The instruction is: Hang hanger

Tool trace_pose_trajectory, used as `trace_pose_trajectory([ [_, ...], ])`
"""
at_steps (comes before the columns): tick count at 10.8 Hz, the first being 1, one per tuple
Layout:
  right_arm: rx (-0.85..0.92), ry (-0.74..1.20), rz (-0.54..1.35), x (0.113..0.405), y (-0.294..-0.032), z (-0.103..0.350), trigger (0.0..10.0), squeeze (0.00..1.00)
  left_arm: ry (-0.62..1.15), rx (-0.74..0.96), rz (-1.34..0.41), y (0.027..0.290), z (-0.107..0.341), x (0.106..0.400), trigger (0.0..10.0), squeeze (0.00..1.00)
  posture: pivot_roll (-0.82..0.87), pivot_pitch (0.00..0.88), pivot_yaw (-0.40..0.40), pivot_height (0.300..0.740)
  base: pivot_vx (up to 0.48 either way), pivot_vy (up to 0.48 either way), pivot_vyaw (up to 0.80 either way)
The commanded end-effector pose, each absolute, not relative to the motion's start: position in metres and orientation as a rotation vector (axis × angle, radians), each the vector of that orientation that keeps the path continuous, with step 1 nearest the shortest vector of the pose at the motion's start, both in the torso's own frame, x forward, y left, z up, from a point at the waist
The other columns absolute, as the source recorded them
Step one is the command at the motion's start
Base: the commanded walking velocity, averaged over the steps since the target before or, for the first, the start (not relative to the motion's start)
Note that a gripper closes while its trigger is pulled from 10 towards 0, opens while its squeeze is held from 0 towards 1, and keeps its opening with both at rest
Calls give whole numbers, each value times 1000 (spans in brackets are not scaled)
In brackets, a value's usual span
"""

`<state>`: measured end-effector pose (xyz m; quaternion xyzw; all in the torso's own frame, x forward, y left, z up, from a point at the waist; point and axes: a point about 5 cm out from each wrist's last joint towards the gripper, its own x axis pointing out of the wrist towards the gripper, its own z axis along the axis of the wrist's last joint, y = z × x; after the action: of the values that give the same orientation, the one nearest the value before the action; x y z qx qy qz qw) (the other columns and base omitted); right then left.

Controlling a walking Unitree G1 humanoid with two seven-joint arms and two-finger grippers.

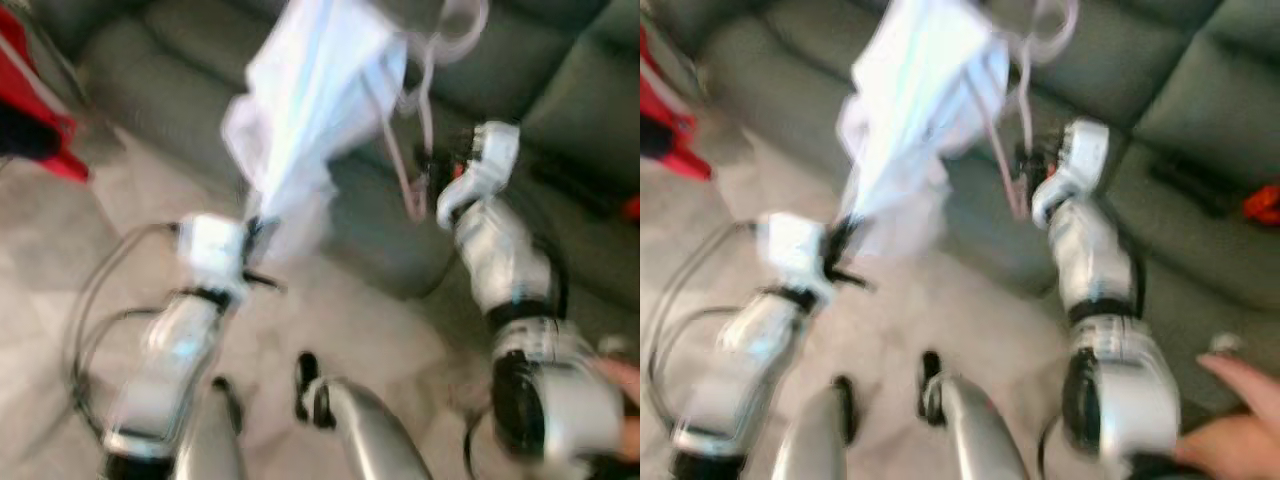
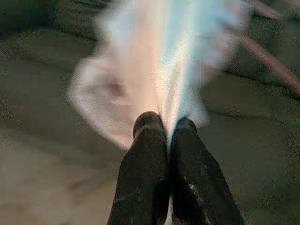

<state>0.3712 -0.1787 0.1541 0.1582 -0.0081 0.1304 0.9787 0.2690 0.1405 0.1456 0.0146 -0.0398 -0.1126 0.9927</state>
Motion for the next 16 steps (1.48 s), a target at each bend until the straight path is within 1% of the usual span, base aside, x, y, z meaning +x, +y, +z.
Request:
trace_pose_trajectory([
  [1,301,-109,201,365,-190,164,10000,0,-73,6,-178,146,139,268,10000,0,51,296,-101,740,0,0,0],
  [2,294,-122,166,354,-191,157,10000,0,-95,-41,-146,150,144,273,10000,0,43,297,-99,740,0,0,0],
  [3,275,-130,156,348,-190,154,10000,0,-119,-35,-154,149,147,275,10000,0,40,294,-97,740,0,0,0],
  [6,203,-123,163,328,-188,146,10000,0,-128,-38,-161,145,143,277,10000,0,24,285,-97,740,342,0,0],
  [8,158,-114,154,316,-188,142,10000,0,-100,-42,-144,146,135,275,10000,0,27,278,-89,740,0,0,0],
  [10,162,-81,129,304,-186,129,10000,0,-67,-15,-70,147,126,272,10000,0,30,270,-80,740,0,0,0],
  [11,160,-77,128,301,-183,127,10000,0,-80,-22,-99,144,127,274,10000,0,30,264,-78,740,0,0,0],
  [14,126,-97,104,295,-183,129,10000,0,-104,-16,-113,143,130,278,10000,0,28,244,-84,740,0,460,0],
  [16,80,-108,67,285,-186,124,10000,0,-85,-20,-96,146,122,273,10000,0,12,225,-71,740,0,480,0],
])
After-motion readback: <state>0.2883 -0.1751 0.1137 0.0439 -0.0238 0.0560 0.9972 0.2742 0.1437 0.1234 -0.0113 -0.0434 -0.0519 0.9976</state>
